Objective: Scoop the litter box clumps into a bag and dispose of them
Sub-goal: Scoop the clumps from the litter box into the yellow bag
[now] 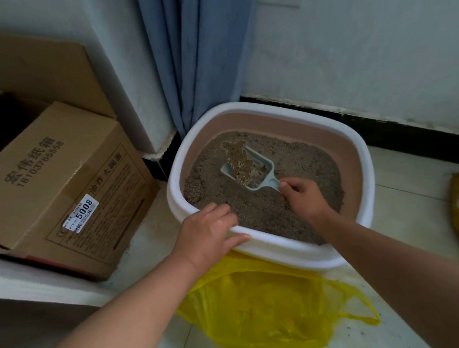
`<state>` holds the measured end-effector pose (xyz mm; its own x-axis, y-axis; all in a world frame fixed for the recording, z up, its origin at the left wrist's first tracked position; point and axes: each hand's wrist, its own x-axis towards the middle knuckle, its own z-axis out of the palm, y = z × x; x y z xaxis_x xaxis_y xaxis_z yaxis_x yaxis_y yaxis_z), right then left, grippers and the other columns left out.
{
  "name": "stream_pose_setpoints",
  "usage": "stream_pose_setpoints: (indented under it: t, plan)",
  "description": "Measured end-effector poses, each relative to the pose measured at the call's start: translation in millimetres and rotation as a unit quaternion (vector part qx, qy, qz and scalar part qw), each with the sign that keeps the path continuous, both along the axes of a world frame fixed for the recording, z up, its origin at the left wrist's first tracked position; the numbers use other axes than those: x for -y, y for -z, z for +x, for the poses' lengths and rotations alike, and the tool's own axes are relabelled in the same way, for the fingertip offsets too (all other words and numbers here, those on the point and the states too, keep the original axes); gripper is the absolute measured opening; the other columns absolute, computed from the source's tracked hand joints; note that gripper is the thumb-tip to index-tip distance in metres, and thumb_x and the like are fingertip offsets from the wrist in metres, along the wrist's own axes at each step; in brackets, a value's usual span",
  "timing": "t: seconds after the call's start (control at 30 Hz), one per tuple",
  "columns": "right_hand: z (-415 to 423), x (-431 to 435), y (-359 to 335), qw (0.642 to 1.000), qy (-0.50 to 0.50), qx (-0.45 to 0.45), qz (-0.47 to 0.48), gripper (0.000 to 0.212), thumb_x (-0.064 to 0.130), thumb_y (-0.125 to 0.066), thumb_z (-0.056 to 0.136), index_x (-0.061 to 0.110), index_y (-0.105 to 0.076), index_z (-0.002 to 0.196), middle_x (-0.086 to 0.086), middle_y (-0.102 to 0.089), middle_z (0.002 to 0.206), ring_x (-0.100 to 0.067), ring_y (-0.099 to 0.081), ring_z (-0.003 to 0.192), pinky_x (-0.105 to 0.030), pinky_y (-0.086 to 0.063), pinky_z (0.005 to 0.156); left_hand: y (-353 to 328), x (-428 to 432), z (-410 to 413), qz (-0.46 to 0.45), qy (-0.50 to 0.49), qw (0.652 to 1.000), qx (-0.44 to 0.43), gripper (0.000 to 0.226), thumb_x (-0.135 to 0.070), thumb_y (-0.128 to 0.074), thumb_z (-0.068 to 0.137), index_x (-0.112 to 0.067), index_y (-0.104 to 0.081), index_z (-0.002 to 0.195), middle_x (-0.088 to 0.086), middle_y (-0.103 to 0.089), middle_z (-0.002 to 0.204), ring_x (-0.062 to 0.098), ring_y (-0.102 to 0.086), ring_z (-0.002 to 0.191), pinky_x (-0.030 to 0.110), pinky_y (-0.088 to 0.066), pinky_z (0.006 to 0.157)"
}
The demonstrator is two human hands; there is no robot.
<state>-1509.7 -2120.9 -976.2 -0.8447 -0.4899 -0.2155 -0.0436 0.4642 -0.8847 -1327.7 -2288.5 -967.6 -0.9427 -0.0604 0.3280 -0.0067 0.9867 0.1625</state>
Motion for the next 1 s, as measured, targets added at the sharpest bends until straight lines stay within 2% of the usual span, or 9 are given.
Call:
stream_pose_setpoints:
  t: [0.07, 0.2, 0.3, 0.43, 0.6, 0.77, 0.87, 0.93, 1.0]
  plan:
    - [2.3, -3.2, -2.7, 1.0, 0.005, 0.009, -0.004, 0.029, 0.018, -0.048, 0.103, 0.008, -0.07, 0.087, 0.002, -0.054, 0.061, -0.009, -0.041, 0.047, -0.021, -0.035, 0.044, -0.1, -0.7, 0.9, 0.013, -0.004, 1.0, 0.009, 0.039, -0.061, -0.059, 0.082, -0.023, -0.067, 0.077, -0.009, -0.056, 0.079, 0.014, -0.055, 0.077, 0.031, -0.046, 0.054]
    - [6.1, -10.0, -6.6, 0.999, 0.021, 0.021, -0.019, 0.032, 0.019, -0.049, 0.103, 0.016, -0.067, 0.077, 0.001, -0.056, 0.062, -0.009, -0.041, 0.046, -0.023, -0.035, 0.045, -1.8, -2.4, 1.5, 0.02, -0.01, 0.999, 0.024, 0.04, -0.061, -0.057, 0.083, -0.023, -0.066, 0.077, -0.009, -0.055, 0.079, 0.015, -0.055, 0.078, 0.033, -0.047, 0.056]
    - [9.8, -20.2, -10.1, 0.999, 0.022, 0.018, -0.029, 0.033, 0.02, -0.049, 0.103, 0.005, -0.066, 0.08, -0.002, -0.055, 0.062, -0.012, -0.041, 0.049, -0.023, -0.033, 0.046, -3.8, -3.1, 1.9, 0.013, -0.008, 1.0, 0.027, 0.038, -0.059, -0.059, 0.082, -0.022, -0.066, 0.076, -0.008, -0.055, 0.078, 0.016, -0.055, 0.076, 0.032, -0.045, 0.055]
    - [9.3, -38.1, -18.6, 1.0, 0.017, -0.008, -0.017, 0.037, 0.021, -0.048, 0.103, 0.006, -0.063, 0.073, 0.004, -0.05, 0.053, -0.009, -0.037, 0.044, -0.023, -0.031, 0.045, -5.8, -4.8, 3.4, 0.016, -0.017, 0.999, 0.046, 0.039, -0.059, -0.061, 0.083, -0.021, -0.068, 0.079, -0.008, -0.057, 0.081, 0.015, -0.056, 0.078, 0.032, -0.047, 0.055]
    - [10.7, -60.8, -29.0, 0.999, -0.01, -0.041, 0.004, 0.032, 0.021, -0.049, 0.103, 0.002, -0.069, 0.086, -0.004, -0.055, 0.063, -0.004, -0.038, 0.043, -0.024, -0.032, 0.048, -9.9, -9.2, 4.2, 0.001, -0.032, 0.998, 0.058, 0.039, -0.058, -0.063, 0.083, -0.019, -0.069, 0.082, -0.005, -0.059, 0.083, 0.018, -0.058, 0.08, 0.033, -0.046, 0.057]
    - [21.1, -83.2, -49.1, 0.998, -0.047, -0.046, 0.003, 0.033, 0.018, -0.049, 0.103, 0.002, -0.065, 0.079, 0.001, -0.047, 0.057, -0.01, -0.037, 0.049, -0.026, -0.031, 0.051, -14.7, -21.8, 10.7, 0.06, -0.063, 0.993, 0.078, 0.035, -0.049, -0.068, 0.087, -0.014, -0.068, 0.093, 0.001, -0.059, 0.094, 0.022, -0.056, 0.088, 0.038, -0.049, 0.071]
    - [29.1, -99.1, -63.6, 0.995, -0.092, -0.037, 0.005, 0.03, 0.018, -0.05, 0.103, 0.001, -0.067, 0.086, -0.002, -0.05, 0.06, -0.012, -0.04, 0.052, -0.026, -0.034, 0.054, -18.3, -30.7, 22.1, 0.054, -0.073, 0.991, 0.098, 0.034, -0.041, -0.07, 0.087, -0.014, -0.066, 0.108, 0.004, -0.06, 0.108, 0.026, -0.057, 0.103, 0.04, -0.048, 0.088]
    - [37.8, -109.6, -66.9, 0.993, -0.116, -0.031, 0.009, 0.028, 0.018, -0.051, 0.102, 0.002, -0.07, 0.091, 0.0, -0.053, 0.061, -0.009, -0.042, 0.052, -0.024, -0.036, 0.054, -16.6, -36.4, 38.8, 0.031, -0.078, 0.991, 0.103, 0.047, -0.037, -0.074, 0.083, -0.012, -0.062, 0.121, 0.008, -0.058, 0.121, 0.029, -0.055, 0.116, 0.044, -0.047, 0.099]
    - [49.0, -118.8, -67.8, 0.989, -0.145, -0.032, 0.012, 0.028, 0.018, -0.052, 0.102, 0.002, -0.07, 0.087, 0.003, -0.054, 0.06, -0.01, -0.043, 0.053, -0.025, -0.035, 0.055, -18.6, -38.6, 57.7, 0.02, -0.101, 0.989, 0.105, 0.058, -0.036, -0.074, 0.082, -0.011, -0.058, 0.131, 0.012, -0.055, 0.131, 0.032, -0.051, 0.124, 0.047, -0.046, 0.101]
